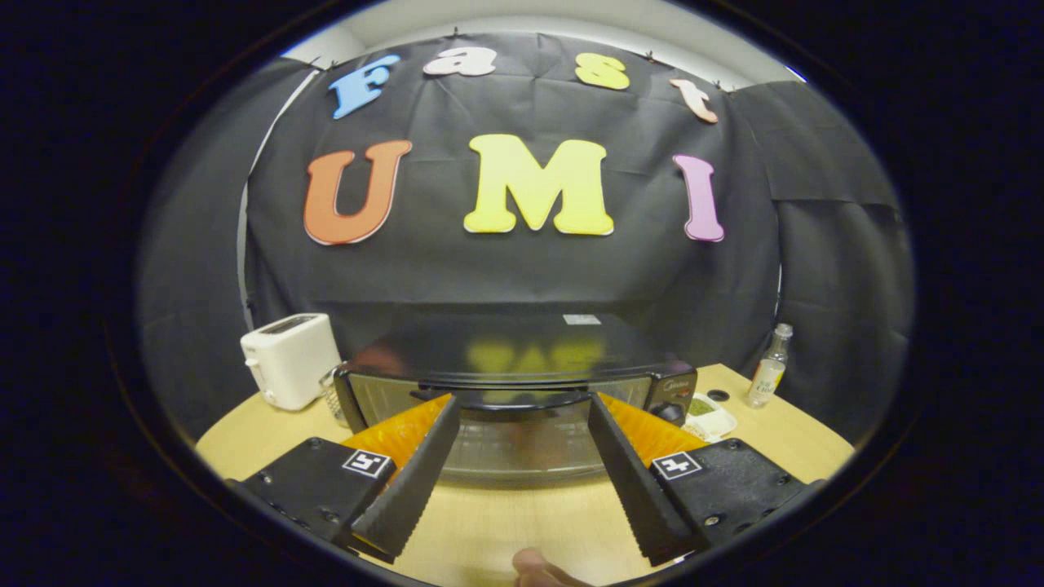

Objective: Open the toaster oven, put the food inside, and close the toaster oven door.

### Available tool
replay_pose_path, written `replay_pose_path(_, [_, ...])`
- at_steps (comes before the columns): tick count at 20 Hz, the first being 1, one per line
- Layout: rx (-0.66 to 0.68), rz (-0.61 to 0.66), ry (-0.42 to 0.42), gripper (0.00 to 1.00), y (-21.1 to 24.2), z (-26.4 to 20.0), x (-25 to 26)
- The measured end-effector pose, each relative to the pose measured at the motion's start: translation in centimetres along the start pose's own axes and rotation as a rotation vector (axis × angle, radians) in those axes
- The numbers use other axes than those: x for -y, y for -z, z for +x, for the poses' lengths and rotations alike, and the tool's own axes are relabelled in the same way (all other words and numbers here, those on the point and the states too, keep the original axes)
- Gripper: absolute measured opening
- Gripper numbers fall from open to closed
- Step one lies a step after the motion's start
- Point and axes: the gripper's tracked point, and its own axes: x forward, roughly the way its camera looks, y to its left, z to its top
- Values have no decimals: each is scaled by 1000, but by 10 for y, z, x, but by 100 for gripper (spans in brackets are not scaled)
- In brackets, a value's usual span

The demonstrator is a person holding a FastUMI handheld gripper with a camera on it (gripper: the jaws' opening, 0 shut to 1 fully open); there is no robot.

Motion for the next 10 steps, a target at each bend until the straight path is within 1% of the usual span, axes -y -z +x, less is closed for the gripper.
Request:
replay_pose_path(2, [-7,40,-22,100,-2,3,0])
replay_pose_path(3, [-10,39,-31,100,-4,2,1])
replay_pose_path(5, [2,33,-20,100,-13,-11,11])
replay_pose_path(6, [12,38,-15,100,-19,-20,14])
replay_pose_path(8, [32,42,-29,100,-37,-45,15])
replay_pose_path(10, [73,31,-27,100,-63,-79,24])
